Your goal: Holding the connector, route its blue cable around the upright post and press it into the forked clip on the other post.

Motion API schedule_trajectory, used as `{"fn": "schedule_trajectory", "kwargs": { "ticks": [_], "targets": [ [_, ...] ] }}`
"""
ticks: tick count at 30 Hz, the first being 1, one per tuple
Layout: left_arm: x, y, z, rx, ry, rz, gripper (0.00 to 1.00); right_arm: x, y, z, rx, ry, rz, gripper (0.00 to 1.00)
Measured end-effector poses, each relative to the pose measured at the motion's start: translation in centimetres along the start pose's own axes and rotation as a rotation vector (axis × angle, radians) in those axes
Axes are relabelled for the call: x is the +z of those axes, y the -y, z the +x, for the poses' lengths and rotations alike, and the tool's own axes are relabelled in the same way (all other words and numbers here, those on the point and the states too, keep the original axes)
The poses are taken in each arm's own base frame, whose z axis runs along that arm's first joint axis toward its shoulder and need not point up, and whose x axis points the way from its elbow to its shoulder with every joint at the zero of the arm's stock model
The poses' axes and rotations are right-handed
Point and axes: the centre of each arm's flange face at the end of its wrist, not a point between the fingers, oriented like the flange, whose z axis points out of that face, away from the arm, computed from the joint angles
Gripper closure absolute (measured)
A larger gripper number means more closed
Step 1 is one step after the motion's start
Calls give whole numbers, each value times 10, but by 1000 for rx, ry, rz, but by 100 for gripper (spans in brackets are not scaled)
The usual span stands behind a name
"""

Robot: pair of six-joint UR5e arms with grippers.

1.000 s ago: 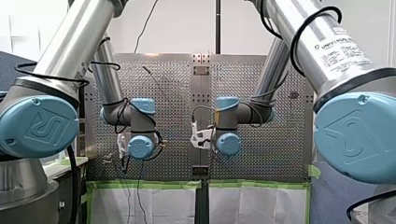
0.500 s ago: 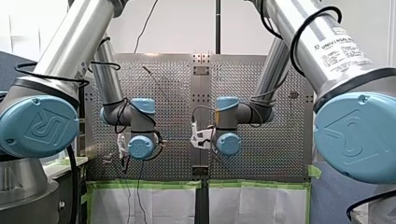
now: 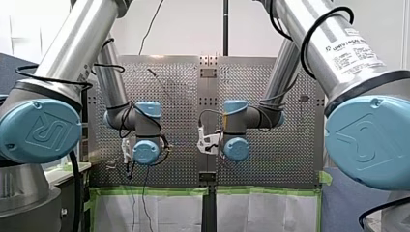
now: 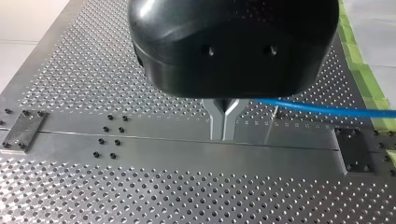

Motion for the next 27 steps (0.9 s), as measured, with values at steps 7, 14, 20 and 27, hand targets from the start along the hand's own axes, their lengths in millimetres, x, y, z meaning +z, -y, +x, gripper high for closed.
{"fn": "schedule_trajectory", "kwargs": {
  "ticks": [7, 14, 20, 27],
  "targets": [
    [0, 0, 0, 0, 0, 0, 100, 0, 0, 0, 0, 0, 0, 100],
    [0, 0, 0, 1, 0, 0, 100, 0, 0, 0, 0, 0, 0, 100],
    [-4, -14, 15, 51, -31, -1, 100, -18, 10, 5, 21, 23, 31, 100],
    [-19, -43, 42, 161, -128, -1, 100, -31, 18, 25, 37, 33, 57, 100]
  ]
}}
